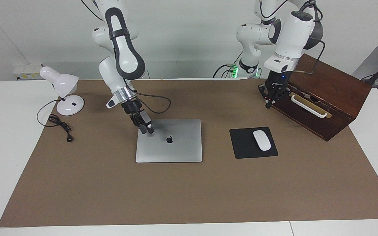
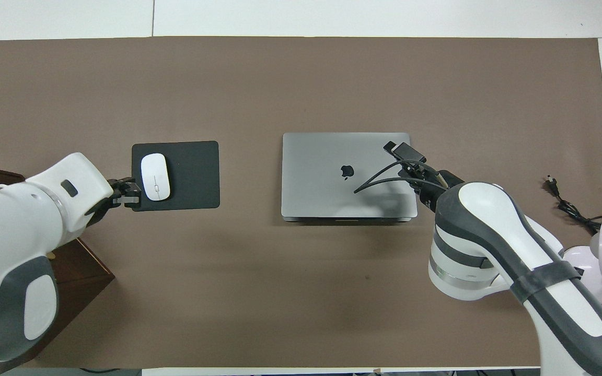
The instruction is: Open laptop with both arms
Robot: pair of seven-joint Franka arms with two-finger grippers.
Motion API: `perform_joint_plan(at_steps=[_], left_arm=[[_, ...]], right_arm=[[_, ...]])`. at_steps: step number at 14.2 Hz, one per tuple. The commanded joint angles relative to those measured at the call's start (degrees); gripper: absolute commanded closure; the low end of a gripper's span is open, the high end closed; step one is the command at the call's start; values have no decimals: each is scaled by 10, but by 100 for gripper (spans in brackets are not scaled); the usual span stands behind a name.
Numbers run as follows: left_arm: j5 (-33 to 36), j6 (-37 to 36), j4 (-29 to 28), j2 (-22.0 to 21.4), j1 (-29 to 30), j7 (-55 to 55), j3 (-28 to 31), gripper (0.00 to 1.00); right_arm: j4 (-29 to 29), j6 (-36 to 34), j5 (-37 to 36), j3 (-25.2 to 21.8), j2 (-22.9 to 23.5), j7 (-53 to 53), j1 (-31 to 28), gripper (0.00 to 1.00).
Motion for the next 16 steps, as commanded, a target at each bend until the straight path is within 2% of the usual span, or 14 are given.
perform_joint_plan(at_steps=[1,3,6,9,12,16], left_arm=[[-5,79,-83,-45,-43,-27,8,100],[-5,127,-113,-45,-84,-68,8,100],[-5,225,-161,-33,-148,-139,7,100],[-5,293,-189,-12,-183,-147,7,100],[-5,393,-204,48,-216,-148,7,100],[-5,505,-205,124,-243,-147,7,100]], right_arm=[[-23,37,49,5,-19,-16,27,4],[-33,60,83,5,-24,-19,48,4],[-49,85,90,6,-28,-17,64,4],[-55,115,116,6,-38,-18,89,4],[-56,159,164,6,-46,-17,128,3],[-56,181,215,6,-47,-15,158,0]])
